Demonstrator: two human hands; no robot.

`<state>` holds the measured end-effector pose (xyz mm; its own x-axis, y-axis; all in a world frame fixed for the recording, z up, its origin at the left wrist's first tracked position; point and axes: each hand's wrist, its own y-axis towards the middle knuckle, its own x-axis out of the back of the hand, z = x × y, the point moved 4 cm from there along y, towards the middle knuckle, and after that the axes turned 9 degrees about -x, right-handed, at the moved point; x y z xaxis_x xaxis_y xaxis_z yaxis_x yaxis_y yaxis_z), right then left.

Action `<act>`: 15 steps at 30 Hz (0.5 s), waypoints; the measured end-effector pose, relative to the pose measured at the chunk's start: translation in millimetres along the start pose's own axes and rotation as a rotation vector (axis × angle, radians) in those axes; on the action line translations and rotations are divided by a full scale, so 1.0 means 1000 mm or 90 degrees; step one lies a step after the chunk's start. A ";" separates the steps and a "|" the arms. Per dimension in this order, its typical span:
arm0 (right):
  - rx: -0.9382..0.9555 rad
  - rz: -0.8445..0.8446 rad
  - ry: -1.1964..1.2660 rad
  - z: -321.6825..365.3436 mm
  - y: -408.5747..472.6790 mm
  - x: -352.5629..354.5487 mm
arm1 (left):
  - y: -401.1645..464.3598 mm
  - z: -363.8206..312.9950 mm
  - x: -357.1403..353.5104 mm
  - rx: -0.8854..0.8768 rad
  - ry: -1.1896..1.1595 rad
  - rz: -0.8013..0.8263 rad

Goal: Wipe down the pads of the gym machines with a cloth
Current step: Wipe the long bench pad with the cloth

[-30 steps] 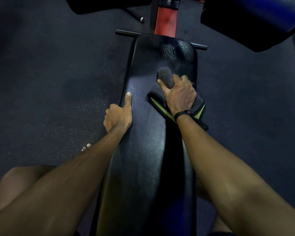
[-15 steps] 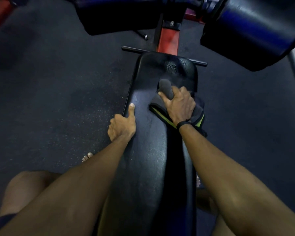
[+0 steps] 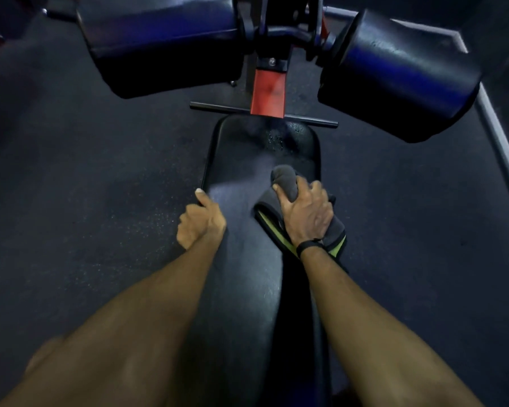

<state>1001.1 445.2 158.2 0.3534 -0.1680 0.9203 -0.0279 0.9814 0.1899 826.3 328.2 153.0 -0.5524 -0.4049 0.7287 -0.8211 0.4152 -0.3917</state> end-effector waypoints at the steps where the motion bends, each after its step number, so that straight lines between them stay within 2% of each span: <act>1: -0.002 -0.008 -0.002 0.001 0.016 -0.001 | -0.001 0.001 -0.001 0.010 0.015 -0.020; 8: -0.046 0.003 0.016 0.020 0.141 -0.037 | 0.007 0.000 -0.009 0.033 0.047 -0.056; 10: -0.068 0.043 -0.005 0.028 0.166 -0.047 | 0.008 0.001 -0.012 0.023 0.048 -0.070; 15: -0.108 0.061 -0.048 0.047 0.183 -0.052 | 0.013 0.000 -0.013 0.043 0.052 -0.058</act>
<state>933.5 629.3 161.3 0.2862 -0.0739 0.9553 0.1026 0.9937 0.0462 822.6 339.2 138.3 -0.4632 -0.3698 0.8055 -0.8770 0.3222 -0.3564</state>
